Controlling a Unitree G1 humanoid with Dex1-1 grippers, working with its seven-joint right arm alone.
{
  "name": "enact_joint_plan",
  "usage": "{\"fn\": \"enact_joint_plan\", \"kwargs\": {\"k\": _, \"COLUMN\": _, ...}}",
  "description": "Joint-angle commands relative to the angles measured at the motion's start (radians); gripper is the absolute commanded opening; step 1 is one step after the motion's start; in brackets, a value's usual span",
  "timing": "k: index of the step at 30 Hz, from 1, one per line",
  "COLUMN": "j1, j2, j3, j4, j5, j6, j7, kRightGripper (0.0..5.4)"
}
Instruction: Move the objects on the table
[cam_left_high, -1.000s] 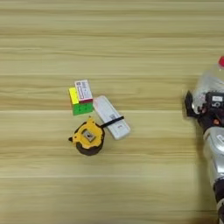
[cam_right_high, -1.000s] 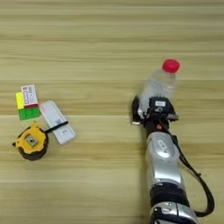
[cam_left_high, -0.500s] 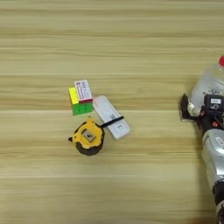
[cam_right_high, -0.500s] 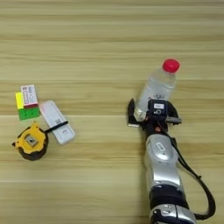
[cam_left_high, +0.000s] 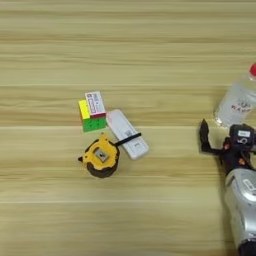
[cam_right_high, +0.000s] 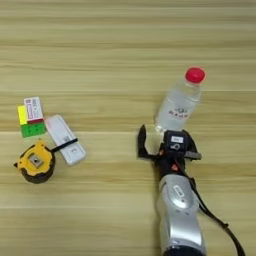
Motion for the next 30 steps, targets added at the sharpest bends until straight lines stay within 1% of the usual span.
{"fn": "enact_joint_plan", "kwargs": {"k": 1, "j1": 0.050, "j2": 0.030, "j3": 0.034, "j4": -0.126, "j5": 0.005, "j6": 0.022, "j7": 0.002, "kRightGripper": 5.37}}
{"fn": "enact_joint_plan", "kwargs": {"k": 8, "j1": 0.205, "j2": 0.084, "j3": 0.100, "j4": -0.298, "j5": -0.007, "j6": 0.039, "j7": 0.010, "kRightGripper": 5.37}}
{"fn": "enact_joint_plan", "kwargs": {"k": 13, "j1": 0.295, "j2": 0.102, "j3": 0.152, "j4": -0.396, "j5": -0.043, "j6": 0.027, "j7": 0.007, "kRightGripper": 5.37}}
{"fn": "enact_joint_plan", "kwargs": {"k": 17, "j1": 0.356, "j2": 0.105, "j3": 0.215, "j4": -0.499, "j5": -0.097, "j6": 0.007, "j7": 0.008, "kRightGripper": 5.37}}
{"fn": "enact_joint_plan", "kwargs": {"k": 20, "j1": 0.383, "j2": 0.087, "j3": 0.259, "j4": -0.603, "j5": -0.153, "j6": 0.012, "j7": 0.018, "kRightGripper": 5.37}}
{"fn": "enact_joint_plan", "kwargs": {"k": 23, "j1": 0.392, "j2": 0.067, "j3": 0.283, "j4": -0.702, "j5": -0.167, "j6": 0.056, "j7": 0.044, "kRightGripper": 5.37}}
{"fn": "enact_joint_plan", "kwargs": {"k": 26, "j1": 0.387, "j2": 0.056, "j3": 0.296, "j4": -0.756, "j5": -0.138, "j6": 0.113, "j7": 0.073, "kRightGripper": 5.37}}
{"fn": "enact_joint_plan", "kwargs": {"k": 28, "j1": 0.375, "j2": 0.056, "j3": 0.304, "j4": -0.763, "j5": -0.103, "j6": 0.154, "j7": 0.095, "kRightGripper": 5.37}}
{"fn": "enact_joint_plan", "kwargs": {"k": 30, "j1": 0.367, "j2": 0.056, "j3": 0.318, "j4": -0.765, "j5": -0.083, "j6": 0.180, "j7": 0.113, "kRightGripper": 5.37}}
